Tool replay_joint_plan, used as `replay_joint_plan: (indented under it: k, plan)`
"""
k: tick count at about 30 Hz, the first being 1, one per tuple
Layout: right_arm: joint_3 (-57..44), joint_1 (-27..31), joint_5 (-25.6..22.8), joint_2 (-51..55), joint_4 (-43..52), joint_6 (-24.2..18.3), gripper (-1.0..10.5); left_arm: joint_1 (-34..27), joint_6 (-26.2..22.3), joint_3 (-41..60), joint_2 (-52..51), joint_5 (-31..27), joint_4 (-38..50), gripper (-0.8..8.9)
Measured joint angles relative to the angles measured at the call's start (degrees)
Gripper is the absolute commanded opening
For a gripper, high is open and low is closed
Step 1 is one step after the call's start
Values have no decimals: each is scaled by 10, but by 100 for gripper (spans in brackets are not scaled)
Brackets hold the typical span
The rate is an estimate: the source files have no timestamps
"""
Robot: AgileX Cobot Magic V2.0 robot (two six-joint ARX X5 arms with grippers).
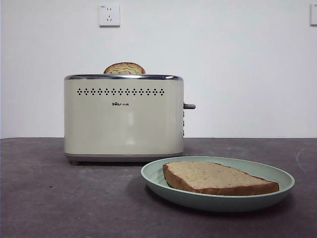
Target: Take the bread from the toaster,put the bread on the plate,put the plate on the table
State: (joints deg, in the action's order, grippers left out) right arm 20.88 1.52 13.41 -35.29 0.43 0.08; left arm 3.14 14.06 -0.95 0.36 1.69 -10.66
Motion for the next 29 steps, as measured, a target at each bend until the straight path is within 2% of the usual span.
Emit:
replay_joint_plan:
  k: [4, 8, 17, 21, 29]
  plan:
    - [-135, 15, -14, 94, 50, 38, 1, 0, 0, 0, 0, 0, 0, -1]
    - [-201, 15, -15, 185, 45, 58, 1, 0, 0, 0, 0, 0, 0, -1]
    - [-201, 23, -47, 310, -92, 64, 1, 0, 0, 0, 0, 0, 0, -1]
    - [-200, 24, -48, 351, -95, 64, 1, 0, -1, 0, 0, 0, 0, -1]
    - [-199, 24, -51, 351, -98, 51, 1, 0, -1, 0, 0, 0, 0, -1]
